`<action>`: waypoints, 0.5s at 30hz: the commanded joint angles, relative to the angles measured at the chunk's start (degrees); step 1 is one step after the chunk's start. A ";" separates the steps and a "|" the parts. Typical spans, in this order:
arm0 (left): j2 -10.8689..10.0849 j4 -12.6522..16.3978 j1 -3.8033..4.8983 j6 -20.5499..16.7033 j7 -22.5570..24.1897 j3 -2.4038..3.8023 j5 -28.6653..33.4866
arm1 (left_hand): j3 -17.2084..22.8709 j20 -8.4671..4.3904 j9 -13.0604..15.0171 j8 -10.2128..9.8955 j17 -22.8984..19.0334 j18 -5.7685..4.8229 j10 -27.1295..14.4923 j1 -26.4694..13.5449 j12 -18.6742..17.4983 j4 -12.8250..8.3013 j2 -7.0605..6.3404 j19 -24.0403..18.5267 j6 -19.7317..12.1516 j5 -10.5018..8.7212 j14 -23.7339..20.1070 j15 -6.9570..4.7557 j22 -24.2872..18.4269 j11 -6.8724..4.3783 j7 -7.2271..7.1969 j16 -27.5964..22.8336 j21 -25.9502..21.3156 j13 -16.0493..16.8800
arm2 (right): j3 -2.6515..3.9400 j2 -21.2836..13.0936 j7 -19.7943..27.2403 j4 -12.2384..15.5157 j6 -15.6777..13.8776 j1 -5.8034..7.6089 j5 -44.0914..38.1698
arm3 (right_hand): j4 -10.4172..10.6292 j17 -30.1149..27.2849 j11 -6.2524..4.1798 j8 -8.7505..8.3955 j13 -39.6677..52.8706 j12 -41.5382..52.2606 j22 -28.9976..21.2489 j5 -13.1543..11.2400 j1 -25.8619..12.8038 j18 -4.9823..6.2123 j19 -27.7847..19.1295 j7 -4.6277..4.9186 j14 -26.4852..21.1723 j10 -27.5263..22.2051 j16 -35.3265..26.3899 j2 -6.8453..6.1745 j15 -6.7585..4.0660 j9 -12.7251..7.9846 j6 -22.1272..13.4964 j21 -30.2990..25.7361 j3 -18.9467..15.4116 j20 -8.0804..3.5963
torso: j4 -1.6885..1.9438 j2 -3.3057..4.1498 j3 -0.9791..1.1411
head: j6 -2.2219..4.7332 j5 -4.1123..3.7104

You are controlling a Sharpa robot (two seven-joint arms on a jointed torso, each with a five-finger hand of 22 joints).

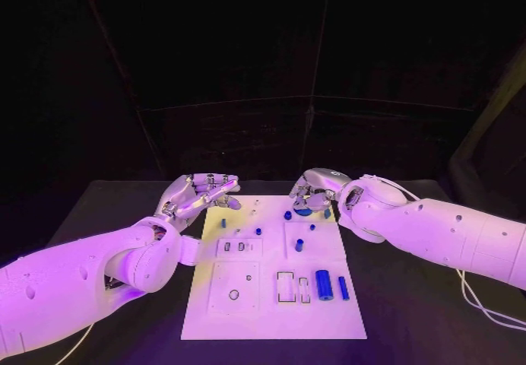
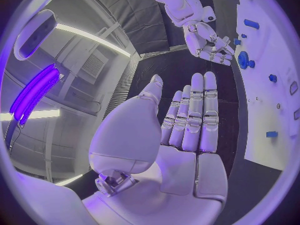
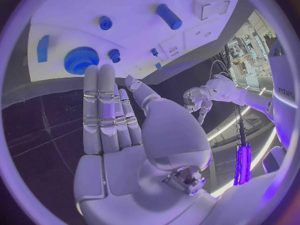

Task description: Assemble the parts on the task board

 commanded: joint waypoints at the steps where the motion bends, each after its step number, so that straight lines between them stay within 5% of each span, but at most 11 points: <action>1: 0.05 0.29 0.10 1.58 -0.40 0.06 -0.51 | 0.01 0.05 -0.10 -0.21 0.08 0.11 -0.06 0.02 -0.22 -0.30 0.49 0.29 -0.10 0.26 -0.27 0.28 -0.01 0.39 0.48 -0.35 0.27 -0.08 | 0.06 0.39 -3.25 -0.18 3.64 0.27 -6.70 | 0.09 1.22 -0.01 -0.29 -0.03 -0.25 0.74 -0.23 -0.40 1.04 -0.54 -0.12 2.44 -0.73 1.60 -0.55 -0.18 -0.04 -0.82 1.19 0.56 0.17 | 0.36 0.77 -0.11 | 0.26 -0.27; 4: 0.00 0.51 0.10 1.75 -0.56 0.06 -0.52 | 0.01 0.06 -0.11 -0.26 0.14 0.11 -0.12 0.00 -0.29 -0.35 0.50 0.31 -0.14 0.26 -0.29 0.30 -0.01 0.42 0.51 -0.40 0.29 -0.10 | 0.06 0.69 -3.76 -0.26 4.88 0.49 -7.61 | 0.54 2.90 0.01 -0.30 -0.03 -0.21 1.75 -0.76 -0.62 1.07 -0.76 -0.22 2.35 -1.48 3.85 -0.83 -0.17 -0.05 -1.70 2.81 0.80 0.27 | 0.46 1.16 -0.14 | 0.86 -0.49; 15: -0.13 0.85 0.13 2.15 -1.14 0.06 -0.51 | 0.02 0.09 -0.12 -0.38 0.27 0.11 -0.25 -0.03 -0.44 -0.45 0.57 0.35 -0.24 0.26 -0.31 0.34 -0.01 0.48 0.58 -0.49 0.32 -0.15 | 0.07 1.78 -3.85 -0.57 8.25 0.84 -8.75 | 1.48 6.59 0.24 -0.23 -0.04 -0.14 4.16 -1.49 -0.11 1.12 -1.94 -0.26 1.51 -3.53 8.74 -1.47 0.07 0.01 -2.50 6.58 1.18 0.54 | 0.54 1.92 -0.25 | 0.90 -0.59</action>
